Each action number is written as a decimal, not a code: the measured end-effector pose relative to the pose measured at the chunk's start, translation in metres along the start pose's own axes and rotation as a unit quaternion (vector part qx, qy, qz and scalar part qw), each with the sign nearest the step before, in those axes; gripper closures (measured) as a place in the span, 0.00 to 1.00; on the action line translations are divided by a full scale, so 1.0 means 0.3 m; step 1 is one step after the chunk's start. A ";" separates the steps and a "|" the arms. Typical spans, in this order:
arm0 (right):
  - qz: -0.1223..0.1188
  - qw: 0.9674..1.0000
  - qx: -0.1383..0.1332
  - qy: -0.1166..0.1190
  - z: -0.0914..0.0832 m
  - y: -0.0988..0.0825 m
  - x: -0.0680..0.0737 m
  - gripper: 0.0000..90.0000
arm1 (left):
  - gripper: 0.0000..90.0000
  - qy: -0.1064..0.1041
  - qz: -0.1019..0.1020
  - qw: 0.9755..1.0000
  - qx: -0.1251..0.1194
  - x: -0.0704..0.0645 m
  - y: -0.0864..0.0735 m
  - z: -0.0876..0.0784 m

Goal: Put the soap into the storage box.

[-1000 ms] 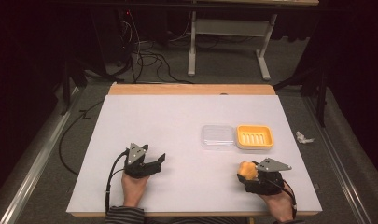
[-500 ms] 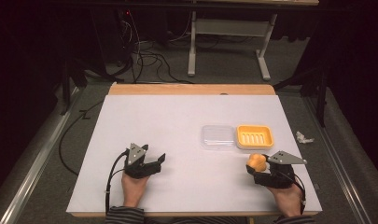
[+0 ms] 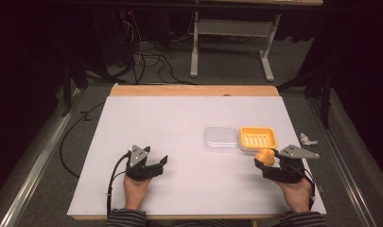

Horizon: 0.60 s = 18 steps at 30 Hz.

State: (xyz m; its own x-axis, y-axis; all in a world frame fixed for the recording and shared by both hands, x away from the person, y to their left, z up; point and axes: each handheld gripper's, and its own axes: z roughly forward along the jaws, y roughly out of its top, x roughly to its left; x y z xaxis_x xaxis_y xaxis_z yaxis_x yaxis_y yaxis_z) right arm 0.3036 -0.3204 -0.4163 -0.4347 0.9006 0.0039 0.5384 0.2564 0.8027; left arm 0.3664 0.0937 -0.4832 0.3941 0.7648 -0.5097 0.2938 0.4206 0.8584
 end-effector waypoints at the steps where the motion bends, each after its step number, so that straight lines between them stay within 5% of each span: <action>1: -0.002 1.000 -0.001 0.000 0.002 0.004 -0.004 0.29 | 0.24 -0.001 0.000 1.000 0.000 0.000 0.000 0.000; 18: 0.014 1.000 -0.008 0.001 0.029 0.097 -0.068 0.29 | 0.25 0.004 -0.004 1.000 0.002 0.003 0.002 0.002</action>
State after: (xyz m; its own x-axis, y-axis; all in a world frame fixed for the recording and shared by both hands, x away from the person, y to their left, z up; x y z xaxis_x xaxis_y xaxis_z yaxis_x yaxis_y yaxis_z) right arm 0.3344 -0.3283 -0.3981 -0.4208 0.9067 0.0270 0.5386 0.2259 0.8117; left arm 0.3674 0.0943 -0.4832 0.3848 0.7655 -0.5157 0.2996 0.4248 0.8543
